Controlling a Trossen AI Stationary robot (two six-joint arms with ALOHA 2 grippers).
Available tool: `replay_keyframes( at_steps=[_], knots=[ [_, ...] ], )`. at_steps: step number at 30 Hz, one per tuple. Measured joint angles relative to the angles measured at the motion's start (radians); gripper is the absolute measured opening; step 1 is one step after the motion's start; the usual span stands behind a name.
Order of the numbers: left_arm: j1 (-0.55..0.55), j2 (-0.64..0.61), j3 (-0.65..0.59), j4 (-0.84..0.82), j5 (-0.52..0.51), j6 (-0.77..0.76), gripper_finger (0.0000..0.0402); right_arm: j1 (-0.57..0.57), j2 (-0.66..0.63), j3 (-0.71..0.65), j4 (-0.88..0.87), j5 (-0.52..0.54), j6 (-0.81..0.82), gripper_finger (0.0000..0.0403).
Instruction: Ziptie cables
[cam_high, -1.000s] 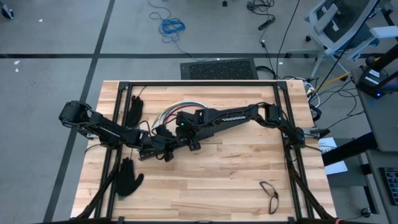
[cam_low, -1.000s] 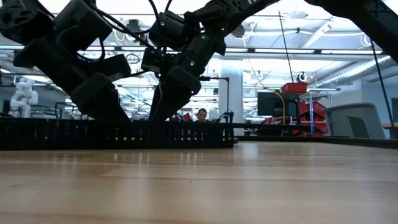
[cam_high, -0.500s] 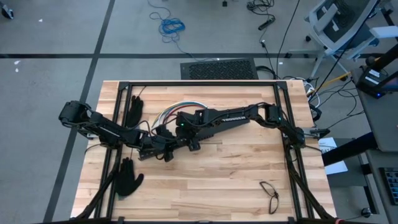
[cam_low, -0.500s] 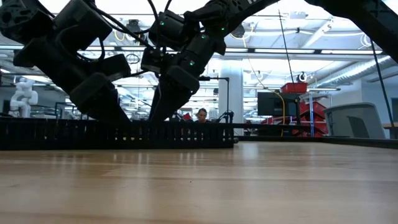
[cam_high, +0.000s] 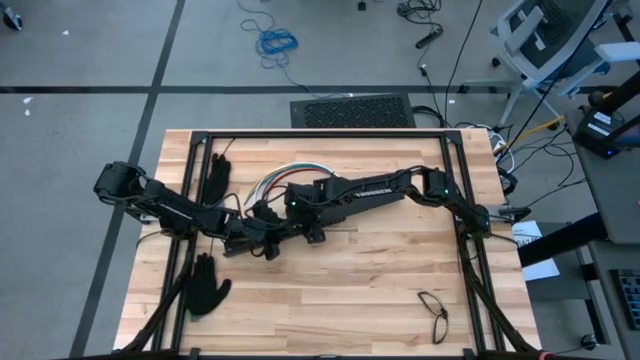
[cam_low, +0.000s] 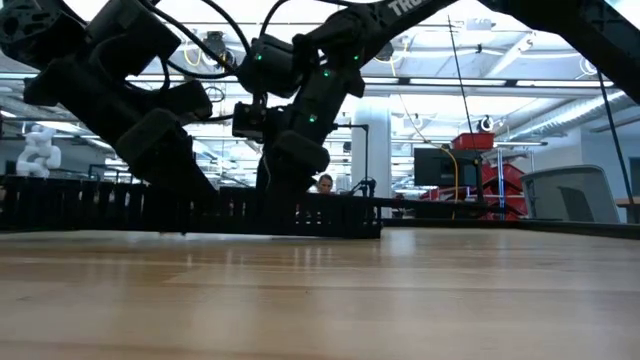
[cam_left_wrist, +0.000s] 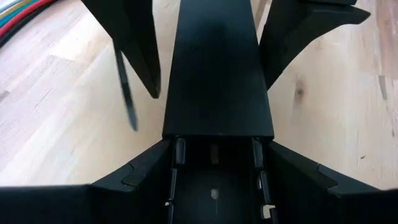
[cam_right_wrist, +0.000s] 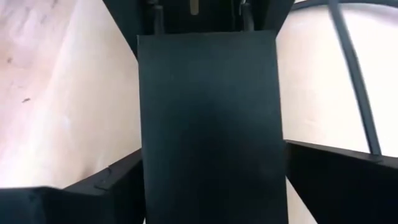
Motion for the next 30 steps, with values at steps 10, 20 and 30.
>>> replay_keyframes(
  at_steps=[10,20,30],
  knots=[
    [0.003,0.001,-0.002,-0.002,-0.005,0.001,0.0231,0.0,0.0,0.001,0.006,0.027,-0.014,0.0341],
    [0.006,0.001,-0.003,0.01,-0.038,-0.003,0.0231,-0.001,-0.003,0.004,0.002,0.031,-0.017,0.0341],
    [0.108,0.01,-0.003,-0.01,0.099,-0.155,0.0231,-0.001,-0.005,0.005,-0.006,0.032,-0.014,0.0341]
  ],
)
